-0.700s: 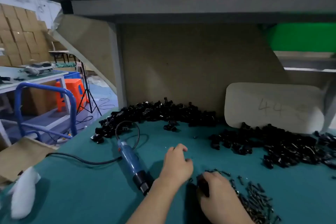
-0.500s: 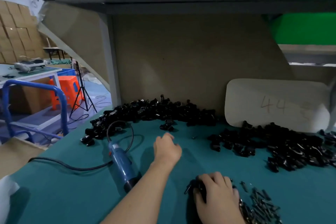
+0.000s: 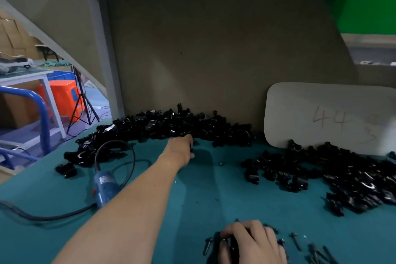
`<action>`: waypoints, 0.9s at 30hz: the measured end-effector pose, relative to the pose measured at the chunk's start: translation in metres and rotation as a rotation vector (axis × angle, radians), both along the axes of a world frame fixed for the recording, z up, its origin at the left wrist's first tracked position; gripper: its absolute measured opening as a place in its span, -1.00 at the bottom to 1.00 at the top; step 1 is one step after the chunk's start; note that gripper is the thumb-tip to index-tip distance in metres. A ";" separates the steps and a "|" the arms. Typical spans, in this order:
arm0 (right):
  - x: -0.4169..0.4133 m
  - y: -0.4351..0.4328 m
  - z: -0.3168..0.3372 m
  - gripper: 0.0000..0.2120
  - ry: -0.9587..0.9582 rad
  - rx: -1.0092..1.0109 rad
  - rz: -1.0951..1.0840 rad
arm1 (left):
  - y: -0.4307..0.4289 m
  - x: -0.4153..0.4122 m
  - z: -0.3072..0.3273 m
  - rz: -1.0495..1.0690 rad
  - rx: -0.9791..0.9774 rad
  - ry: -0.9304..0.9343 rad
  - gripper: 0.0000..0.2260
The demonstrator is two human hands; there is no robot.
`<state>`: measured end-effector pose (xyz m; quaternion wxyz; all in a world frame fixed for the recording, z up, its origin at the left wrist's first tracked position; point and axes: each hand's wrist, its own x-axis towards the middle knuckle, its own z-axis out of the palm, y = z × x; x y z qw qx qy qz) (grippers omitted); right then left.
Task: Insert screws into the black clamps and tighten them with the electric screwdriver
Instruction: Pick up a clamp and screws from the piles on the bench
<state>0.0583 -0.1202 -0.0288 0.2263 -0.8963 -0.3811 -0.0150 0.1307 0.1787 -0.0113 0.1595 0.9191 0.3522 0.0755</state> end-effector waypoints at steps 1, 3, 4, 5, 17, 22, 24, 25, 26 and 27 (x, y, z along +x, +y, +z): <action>0.003 0.001 0.000 -0.65 -0.007 0.038 -0.018 | 0.000 -0.001 -0.001 -0.002 0.007 -0.020 -0.66; 0.003 0.002 0.001 -0.60 -0.027 0.077 -0.017 | -0.003 -0.006 0.000 -0.008 -0.078 -0.088 -0.69; 0.001 0.000 0.005 -0.68 -0.009 0.031 -0.013 | -0.005 -0.010 0.002 -0.019 -0.161 -0.144 -0.71; 0.001 0.001 0.005 -0.81 0.000 0.056 -0.001 | -0.010 -0.015 0.006 -0.040 -0.255 -0.215 -0.73; -0.002 -0.007 -0.003 -0.78 0.035 0.031 -0.048 | -0.171 -0.120 0.042 -0.340 -0.486 -1.024 -0.63; -0.007 -0.011 0.011 -0.83 0.136 0.122 -0.086 | -0.228 -0.135 -0.014 -0.064 -0.473 -1.012 -0.72; -0.003 -0.014 0.019 -0.83 0.227 0.215 -0.097 | -0.233 -0.134 -0.027 0.035 -0.442 -1.000 -0.75; 0.001 -0.015 0.024 -0.84 0.269 0.255 -0.105 | -0.231 -0.132 -0.030 0.058 -0.430 -1.008 -0.77; 0.004 -0.016 0.030 -0.85 0.309 0.275 -0.111 | -0.227 -0.131 -0.032 0.070 -0.423 -1.004 -0.77; 0.008 -0.018 0.036 -0.85 0.333 0.279 -0.114 | -0.224 -0.130 -0.033 0.072 -0.416 -0.985 -0.77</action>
